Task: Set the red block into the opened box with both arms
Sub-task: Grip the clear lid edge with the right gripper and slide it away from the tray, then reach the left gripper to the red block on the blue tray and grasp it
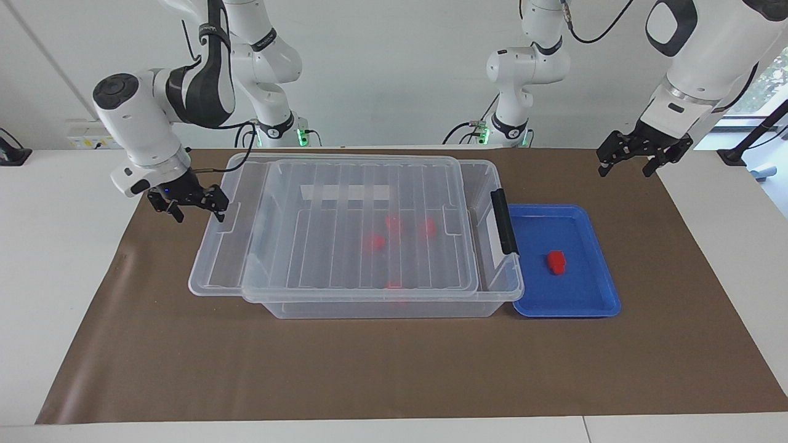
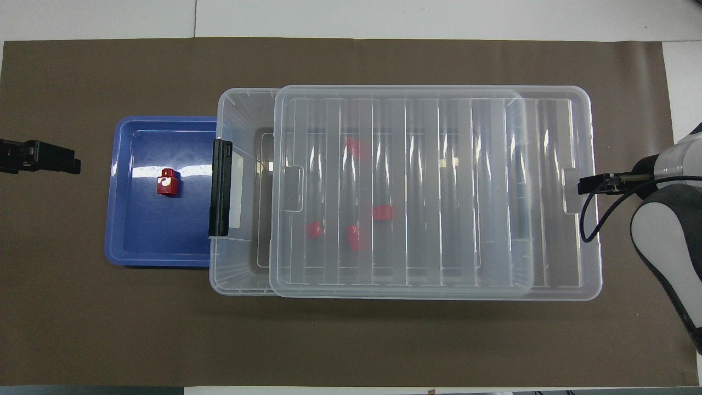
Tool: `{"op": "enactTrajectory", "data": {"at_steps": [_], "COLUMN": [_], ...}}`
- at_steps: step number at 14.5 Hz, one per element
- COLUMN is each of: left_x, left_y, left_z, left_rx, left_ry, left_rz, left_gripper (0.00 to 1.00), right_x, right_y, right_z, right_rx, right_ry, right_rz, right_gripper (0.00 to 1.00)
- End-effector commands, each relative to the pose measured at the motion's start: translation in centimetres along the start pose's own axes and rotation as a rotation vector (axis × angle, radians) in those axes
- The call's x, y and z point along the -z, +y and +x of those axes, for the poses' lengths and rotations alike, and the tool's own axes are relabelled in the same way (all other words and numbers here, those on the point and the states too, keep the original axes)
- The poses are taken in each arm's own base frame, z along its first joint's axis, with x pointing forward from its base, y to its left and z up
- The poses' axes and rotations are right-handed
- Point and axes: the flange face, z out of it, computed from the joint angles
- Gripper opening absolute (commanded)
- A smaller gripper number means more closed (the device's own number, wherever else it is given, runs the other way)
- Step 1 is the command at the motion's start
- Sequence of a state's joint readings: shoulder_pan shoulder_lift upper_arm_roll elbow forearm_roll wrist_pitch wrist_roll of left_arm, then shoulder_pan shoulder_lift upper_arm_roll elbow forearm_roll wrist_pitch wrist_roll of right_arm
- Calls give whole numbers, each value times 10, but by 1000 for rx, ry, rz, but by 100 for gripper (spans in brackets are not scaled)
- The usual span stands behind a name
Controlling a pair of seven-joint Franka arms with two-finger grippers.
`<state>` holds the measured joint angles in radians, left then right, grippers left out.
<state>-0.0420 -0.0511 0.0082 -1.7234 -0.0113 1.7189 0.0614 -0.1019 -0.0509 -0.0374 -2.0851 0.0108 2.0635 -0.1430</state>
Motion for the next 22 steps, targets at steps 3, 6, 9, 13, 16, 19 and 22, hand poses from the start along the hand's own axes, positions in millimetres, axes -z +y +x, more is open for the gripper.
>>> {"op": "enactTrajectory", "data": {"at_steps": [3, 6, 9, 13, 16, 19, 22], "left_x": [-51, -95, -146, -213, -242, -266, -286], "left_y": [3, 3, 12, 26, 27, 27, 28], "left_z": [-17, -19, -9, -1, -6, -6, -3], "left_rx": [-26, -28, -47, -69, -71, -71, -60], "left_ry": [27, 56, 29, 47, 64, 69, 86], "left_rz": [22, 23, 21, 19, 19, 19, 18], "left_gripper": [100, 100, 100, 100, 100, 100, 100], "right_x": [-1, 0, 3, 7, 7, 7, 7], "right_y": [35, 57, 75, 91, 91, 96, 97], "right_z": [-4, -8, -12, -14, -14, -15, -16], "right_rx": [45, 77, 98, 109, 107, 101, 112], "right_ry": [18, 25, 34, 41, 40, 41, 41], "right_rz": [0, -10, -14, -21, -20, -21, -21], "right_gripper": [100, 100, 100, 100, 100, 100, 100]}}
